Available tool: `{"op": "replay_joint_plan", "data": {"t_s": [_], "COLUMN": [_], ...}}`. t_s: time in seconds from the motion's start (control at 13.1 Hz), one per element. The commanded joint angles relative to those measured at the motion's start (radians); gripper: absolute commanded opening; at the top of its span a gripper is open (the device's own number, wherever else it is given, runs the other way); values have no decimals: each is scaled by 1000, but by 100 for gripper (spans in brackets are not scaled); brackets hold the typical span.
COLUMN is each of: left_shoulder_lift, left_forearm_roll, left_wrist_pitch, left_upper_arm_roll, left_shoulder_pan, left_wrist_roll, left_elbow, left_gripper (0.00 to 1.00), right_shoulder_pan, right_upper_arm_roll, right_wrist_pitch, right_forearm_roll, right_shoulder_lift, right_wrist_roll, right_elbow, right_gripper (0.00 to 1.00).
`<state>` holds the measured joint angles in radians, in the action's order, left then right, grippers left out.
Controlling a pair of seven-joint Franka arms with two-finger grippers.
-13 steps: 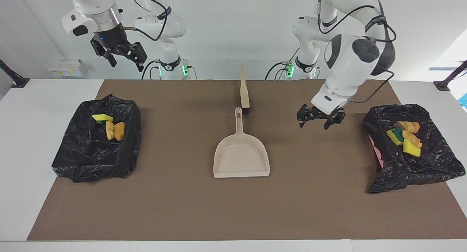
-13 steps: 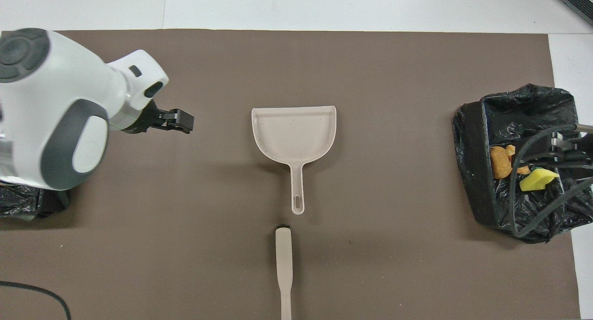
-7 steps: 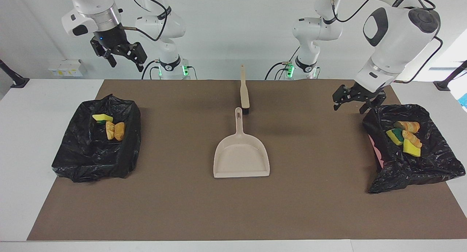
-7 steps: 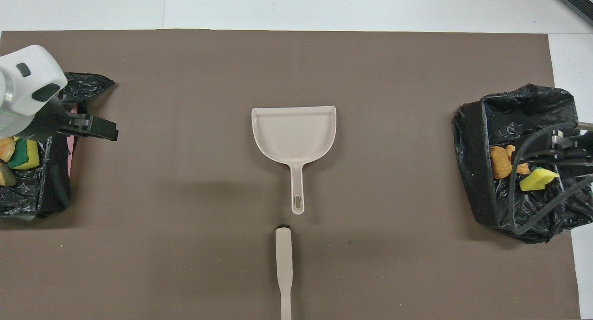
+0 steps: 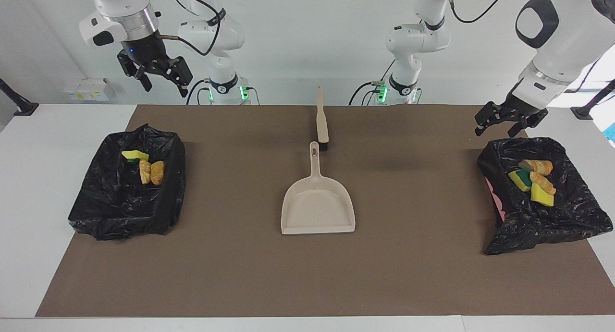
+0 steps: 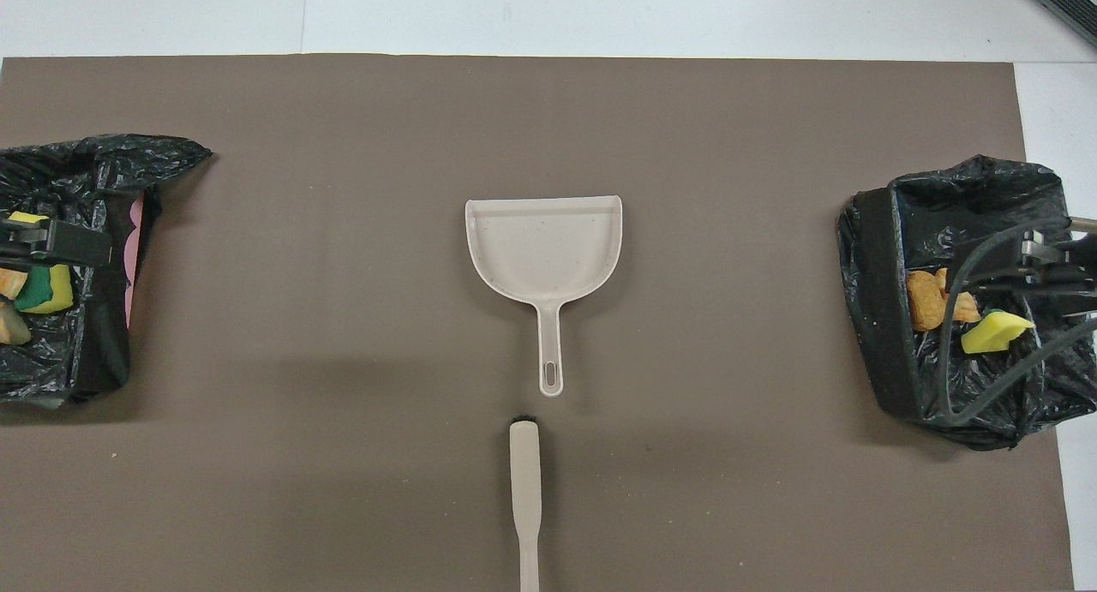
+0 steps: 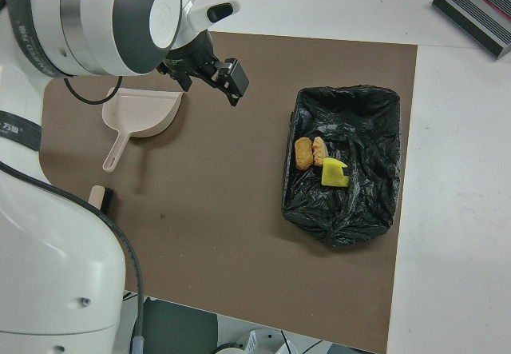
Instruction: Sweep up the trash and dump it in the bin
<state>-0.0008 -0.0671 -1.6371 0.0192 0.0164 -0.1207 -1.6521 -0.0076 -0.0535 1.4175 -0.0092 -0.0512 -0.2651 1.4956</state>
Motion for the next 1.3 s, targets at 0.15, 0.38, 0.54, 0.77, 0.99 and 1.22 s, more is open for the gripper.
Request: {"op": "replay_joint_plan", "data": {"t_s": [0.15, 0.38, 0.54, 0.77, 0.99, 1.22], "left_shoulder_lift": [-11, -19, -22, -22, -22, -22], "left_forearm_roll": [70, 67, 67, 56, 52, 52], "left_wrist_pitch": [137, 131, 141, 143, 145, 143], "left_upper_arm_roll": [-10, -11, -13, -16, -21, -21], "left_shoulder_pan": [-12, -13, -13, -24, -49, -49], "left_wrist_roll": [-16, -5, -10, -10, -7, -8], "left_elbow": [106, 95, 92, 94, 94, 94], "left_gripper": [100, 100, 100, 100, 100, 100], "right_shoulder_pan": [-20, -20, -20, -20, -20, -18], "right_upper_arm_roll": [-3, -3, -3, -3, -3, -3], "right_wrist_pitch": [23, 21, 21, 21, 20, 18], "right_forearm_roll": [20, 22, 21, 20, 20, 20], "right_shoulder_lift": [-18, -18, -18, -18, -19, -19], "right_wrist_roll": [29, 32, 33, 33, 33, 33], "right_elbow": [26, 28, 26, 28, 28, 29], "right_gripper": [100, 100, 100, 100, 100, 100]}}
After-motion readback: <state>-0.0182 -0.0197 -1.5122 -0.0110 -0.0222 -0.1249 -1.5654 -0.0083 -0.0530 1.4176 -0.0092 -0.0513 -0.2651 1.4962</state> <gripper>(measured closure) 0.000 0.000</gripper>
